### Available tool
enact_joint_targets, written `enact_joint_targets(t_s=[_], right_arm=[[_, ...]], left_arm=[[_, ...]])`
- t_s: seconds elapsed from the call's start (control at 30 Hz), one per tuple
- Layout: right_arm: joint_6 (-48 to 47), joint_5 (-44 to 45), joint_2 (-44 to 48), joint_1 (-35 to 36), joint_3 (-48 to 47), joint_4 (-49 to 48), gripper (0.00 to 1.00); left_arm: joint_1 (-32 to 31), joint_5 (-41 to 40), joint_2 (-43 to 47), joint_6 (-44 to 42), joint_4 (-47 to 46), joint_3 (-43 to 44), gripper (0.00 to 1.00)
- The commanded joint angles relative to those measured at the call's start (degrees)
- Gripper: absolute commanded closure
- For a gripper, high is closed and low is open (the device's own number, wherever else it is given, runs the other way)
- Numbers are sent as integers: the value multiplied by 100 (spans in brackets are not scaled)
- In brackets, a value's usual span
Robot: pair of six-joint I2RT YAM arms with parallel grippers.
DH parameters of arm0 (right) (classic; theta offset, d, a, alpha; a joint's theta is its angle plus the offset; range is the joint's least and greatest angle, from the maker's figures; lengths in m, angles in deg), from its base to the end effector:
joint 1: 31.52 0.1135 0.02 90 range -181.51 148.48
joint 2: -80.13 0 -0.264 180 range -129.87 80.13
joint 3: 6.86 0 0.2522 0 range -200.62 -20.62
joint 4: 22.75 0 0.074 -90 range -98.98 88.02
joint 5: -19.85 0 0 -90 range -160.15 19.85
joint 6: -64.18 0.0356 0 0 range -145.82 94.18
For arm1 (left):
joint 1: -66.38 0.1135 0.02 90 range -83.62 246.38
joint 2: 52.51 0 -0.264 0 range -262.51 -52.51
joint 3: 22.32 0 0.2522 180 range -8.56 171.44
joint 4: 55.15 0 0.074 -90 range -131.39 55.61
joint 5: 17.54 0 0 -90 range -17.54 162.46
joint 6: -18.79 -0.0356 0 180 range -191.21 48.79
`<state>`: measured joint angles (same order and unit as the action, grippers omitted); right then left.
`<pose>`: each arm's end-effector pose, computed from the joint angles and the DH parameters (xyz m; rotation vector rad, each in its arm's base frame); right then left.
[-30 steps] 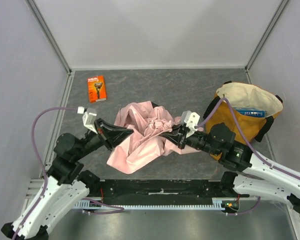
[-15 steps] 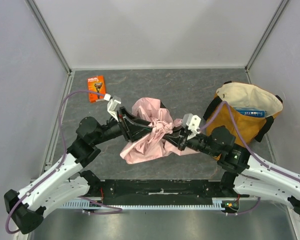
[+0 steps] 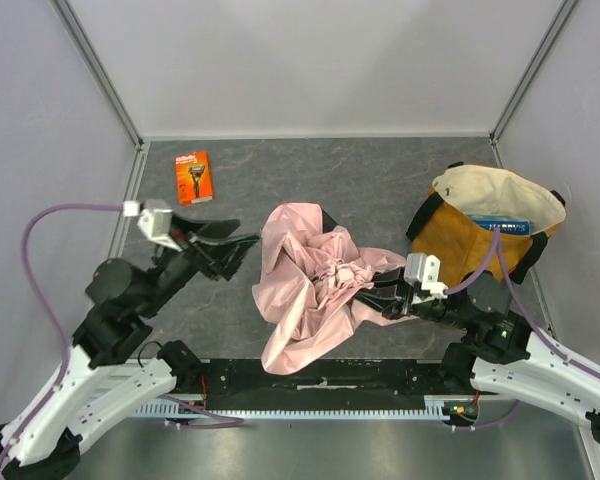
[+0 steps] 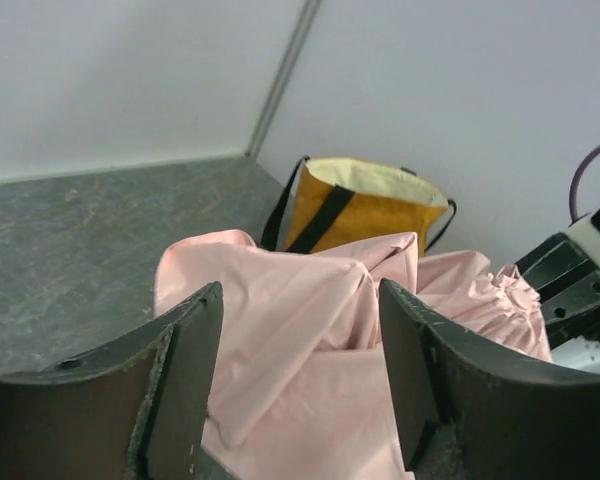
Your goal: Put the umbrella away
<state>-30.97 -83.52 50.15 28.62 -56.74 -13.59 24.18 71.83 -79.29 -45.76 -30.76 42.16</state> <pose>0.0602 0.1213 0.3515 -0.9500 1.1045 0.9541 0.0673 -0.0605 0.4119 0.1953 1.3939 -0.9840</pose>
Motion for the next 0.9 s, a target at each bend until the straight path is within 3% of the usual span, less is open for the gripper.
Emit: enact_joint_targets(t_s=[0.0,0.13,0.27,0.37,0.5,0.57,0.63,0.67,0.7,0.87], right_arm=[[23,-430,-69,-2,-483,-155,100],[5,-553,-262,-2,-650,-129,100],[-56,-229,-438,-2,-730,-313,100],[-153,79,-763,7,-765,-533,100],[-180,351,-1159,-11,-818,-866,100],[-171,431,-1230,-28,-827,-928,100],[-136,458,-1274,-81,-853,-876,100],[-110,440,-1283,-125,-862,-815,100],[-66,405,-1256,-160,-853,-771,100],[163,466,-1081,-275,-800,-586,100]], left_arm=[[1,1272,-748,-541,-586,79,28],[9,2019,-1327,-524,-1326,17,32],[-8,3864,-2163,545,-2570,-123,64],[-174,4185,-2383,1286,-4022,-457,68],[-237,4324,-2480,1979,-4788,-537,68],[-245,4439,-2490,2174,-4878,-545,59],[-237,4212,-2201,1860,-4311,-546,40],[-237,3898,-1991,1493,-3819,-493,21],[-237,3564,-1727,1158,-3292,-467,14],[-236,1831,-637,-74,-1417,-325,11]])
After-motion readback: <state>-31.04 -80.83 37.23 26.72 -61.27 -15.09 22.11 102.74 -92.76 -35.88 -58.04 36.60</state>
